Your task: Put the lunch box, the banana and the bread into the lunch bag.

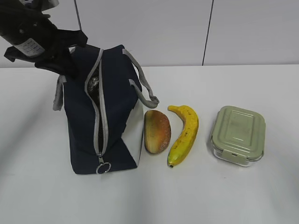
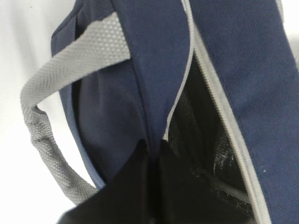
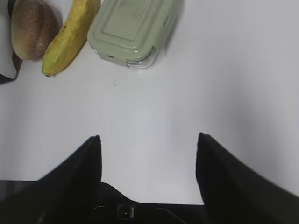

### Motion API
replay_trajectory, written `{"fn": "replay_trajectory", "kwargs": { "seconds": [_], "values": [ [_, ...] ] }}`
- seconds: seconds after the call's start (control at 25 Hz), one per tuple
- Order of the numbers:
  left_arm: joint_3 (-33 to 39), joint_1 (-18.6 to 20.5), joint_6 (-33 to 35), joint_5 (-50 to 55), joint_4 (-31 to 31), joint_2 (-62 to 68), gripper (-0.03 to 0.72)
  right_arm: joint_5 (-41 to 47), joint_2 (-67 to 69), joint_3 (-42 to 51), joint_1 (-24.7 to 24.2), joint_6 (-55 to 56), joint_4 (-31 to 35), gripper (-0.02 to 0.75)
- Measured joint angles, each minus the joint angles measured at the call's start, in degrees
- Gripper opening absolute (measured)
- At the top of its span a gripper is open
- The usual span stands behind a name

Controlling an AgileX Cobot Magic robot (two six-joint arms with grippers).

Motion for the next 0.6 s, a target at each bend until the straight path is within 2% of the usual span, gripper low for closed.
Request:
{"fn": "replay_trajectory", "kwargs": {
  "seconds": [0.12,0.36,0.6],
  "values": [
    [0.00,0.00,0.00,0.18,0.13,0.00,-0.001,-5.23,8.11,0.00,0.00,-2.11,3.66,0.470],
    [0.00,0.00,0.00,0.45,0.18,0.00,-0.001,-14.50,21.65,-0.37,0.00,-12.69,15.77,0.470],
    [0.00,0.00,0.00,0.56,0.19,0.00,-0.001,-16.82,35.04,-3.69,-5.99,-28.05,30.37,0.470]
  ]
}}
